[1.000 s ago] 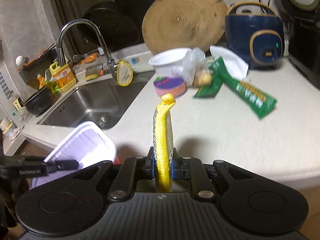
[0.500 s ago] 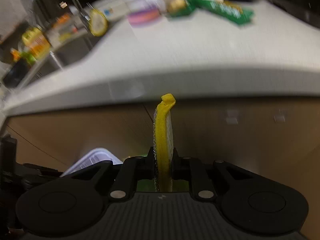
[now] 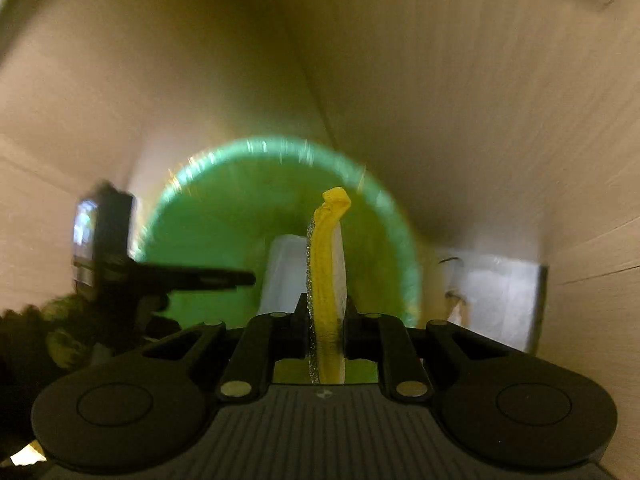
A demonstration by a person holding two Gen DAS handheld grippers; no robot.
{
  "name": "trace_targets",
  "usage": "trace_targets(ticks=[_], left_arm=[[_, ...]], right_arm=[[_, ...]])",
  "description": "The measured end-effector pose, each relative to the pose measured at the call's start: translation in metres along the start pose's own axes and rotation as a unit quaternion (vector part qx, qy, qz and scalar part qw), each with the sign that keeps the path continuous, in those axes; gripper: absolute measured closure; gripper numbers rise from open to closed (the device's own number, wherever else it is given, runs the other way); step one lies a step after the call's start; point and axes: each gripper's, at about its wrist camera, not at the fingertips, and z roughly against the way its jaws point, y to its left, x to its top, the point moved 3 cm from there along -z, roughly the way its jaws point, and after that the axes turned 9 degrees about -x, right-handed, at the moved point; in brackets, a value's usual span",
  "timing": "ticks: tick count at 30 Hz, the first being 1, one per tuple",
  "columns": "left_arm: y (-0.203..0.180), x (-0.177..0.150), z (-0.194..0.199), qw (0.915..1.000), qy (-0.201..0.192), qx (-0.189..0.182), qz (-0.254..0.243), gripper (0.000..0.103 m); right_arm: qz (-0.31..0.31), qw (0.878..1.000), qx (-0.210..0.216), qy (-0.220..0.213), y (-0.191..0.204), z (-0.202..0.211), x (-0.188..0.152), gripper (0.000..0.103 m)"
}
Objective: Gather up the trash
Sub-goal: 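Lower the tray and scrubber into the green trash bin and open both grippers, then raise both grippers back up over the counter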
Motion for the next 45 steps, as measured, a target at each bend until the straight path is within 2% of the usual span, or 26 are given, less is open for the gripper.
trace_targets(ticks=[5, 9, 12, 15, 18, 22, 25, 28, 31, 37, 41, 45], left_arm=[[0.011, -0.006, 0.062, 0.9955, -0.074, -0.045, 0.039, 0.074], [0.019, -0.01, 0.117, 0.9901, -0.125, -0.039, 0.052, 0.074], [0.026, -0.007, 0.157, 0.9852, -0.158, -0.026, 0.061, 0.074], [0.028, -0.005, 0.192, 0.9807, -0.186, -0.016, 0.057, 0.074], [0.033, 0.003, 0.222, 0.977, -0.206, -0.012, 0.055, 0.074], [0.017, 0.013, 0.267, 0.9749, -0.219, -0.015, 0.036, 0.074], [-0.015, 0.017, 0.296, 0.9723, -0.232, -0.028, -0.007, 0.074], [-0.049, 0.022, 0.323, 0.966, -0.248, -0.038, -0.064, 0.074], [-0.081, 0.028, 0.343, 0.9578, -0.257, -0.064, -0.111, 0.074], [-0.136, 0.043, 0.379, 0.9399, -0.282, -0.087, -0.171, 0.074], [-0.169, 0.068, 0.376, 0.93, -0.306, -0.098, -0.178, 0.074], [-0.192, 0.095, 0.377, 0.9247, -0.321, -0.082, -0.188, 0.074]], right_arm=[[-0.004, 0.999, 0.021, 0.034, 0.023, -0.06, 0.009, 0.089], [0.004, 0.996, 0.067, 0.055, 0.053, -0.089, 0.013, 0.087], [0.034, 0.997, 0.052, 0.052, 0.066, -0.084, 0.017, 0.077], [0.055, 0.997, 0.034, 0.029, 0.064, -0.056, 0.022, 0.069], [0.058, 0.998, 0.028, 0.004, 0.054, -0.012, 0.024, 0.068], [0.087, 0.994, -0.004, -0.067, 0.043, 0.057, 0.032, 0.068], [0.116, 0.982, -0.024, -0.146, 0.039, 0.107, 0.036, 0.068], [0.154, 0.959, -0.063, -0.227, 0.033, 0.153, 0.039, 0.068], [0.181, 0.938, -0.087, -0.282, 0.028, 0.194, 0.042, 0.068], [0.163, 0.923, -0.071, -0.342, 0.013, 0.258, 0.054, 0.068], [0.151, 0.914, -0.076, -0.368, 0.006, 0.277, 0.069, 0.068], [0.131, 0.905, -0.094, -0.393, -0.004, 0.284, 0.095, 0.068]])
